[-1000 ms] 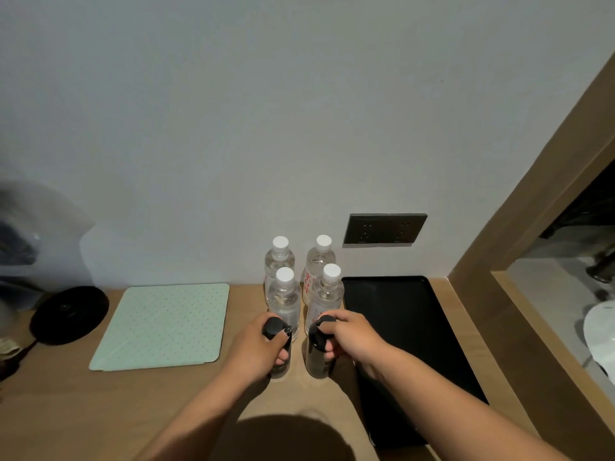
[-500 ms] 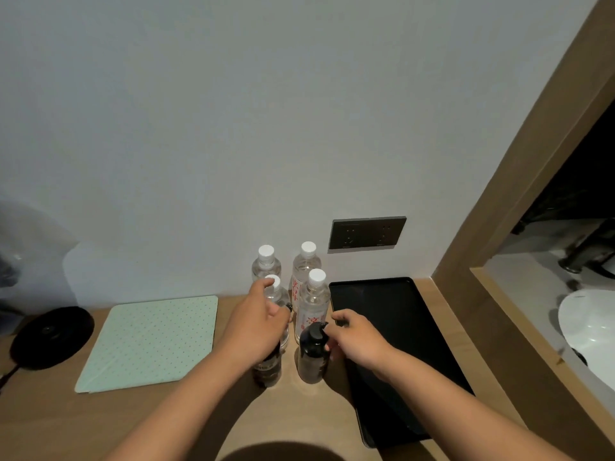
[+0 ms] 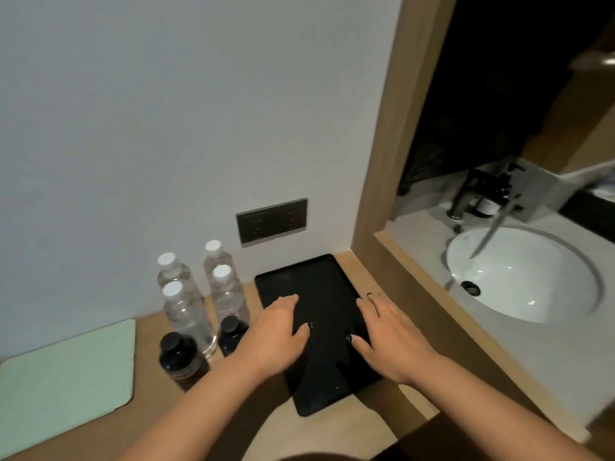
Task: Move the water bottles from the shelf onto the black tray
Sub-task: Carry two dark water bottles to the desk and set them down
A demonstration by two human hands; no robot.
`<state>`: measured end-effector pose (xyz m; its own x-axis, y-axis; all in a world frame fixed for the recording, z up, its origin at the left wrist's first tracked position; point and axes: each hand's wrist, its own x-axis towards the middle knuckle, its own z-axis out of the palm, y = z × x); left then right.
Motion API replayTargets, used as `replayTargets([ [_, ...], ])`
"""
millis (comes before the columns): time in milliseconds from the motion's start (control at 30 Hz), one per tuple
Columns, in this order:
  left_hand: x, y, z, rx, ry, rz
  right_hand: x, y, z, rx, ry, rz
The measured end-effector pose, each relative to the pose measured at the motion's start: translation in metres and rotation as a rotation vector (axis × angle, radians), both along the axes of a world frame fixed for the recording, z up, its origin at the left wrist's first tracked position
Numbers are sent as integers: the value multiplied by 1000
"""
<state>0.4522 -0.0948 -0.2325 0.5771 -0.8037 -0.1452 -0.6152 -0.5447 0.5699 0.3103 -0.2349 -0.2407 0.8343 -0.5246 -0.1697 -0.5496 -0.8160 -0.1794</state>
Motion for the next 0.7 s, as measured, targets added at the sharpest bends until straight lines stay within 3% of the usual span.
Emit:
replayTargets([
  [700,-278,-183,27,36,14,-436,-337,-130,17,67,-120,-459],
])
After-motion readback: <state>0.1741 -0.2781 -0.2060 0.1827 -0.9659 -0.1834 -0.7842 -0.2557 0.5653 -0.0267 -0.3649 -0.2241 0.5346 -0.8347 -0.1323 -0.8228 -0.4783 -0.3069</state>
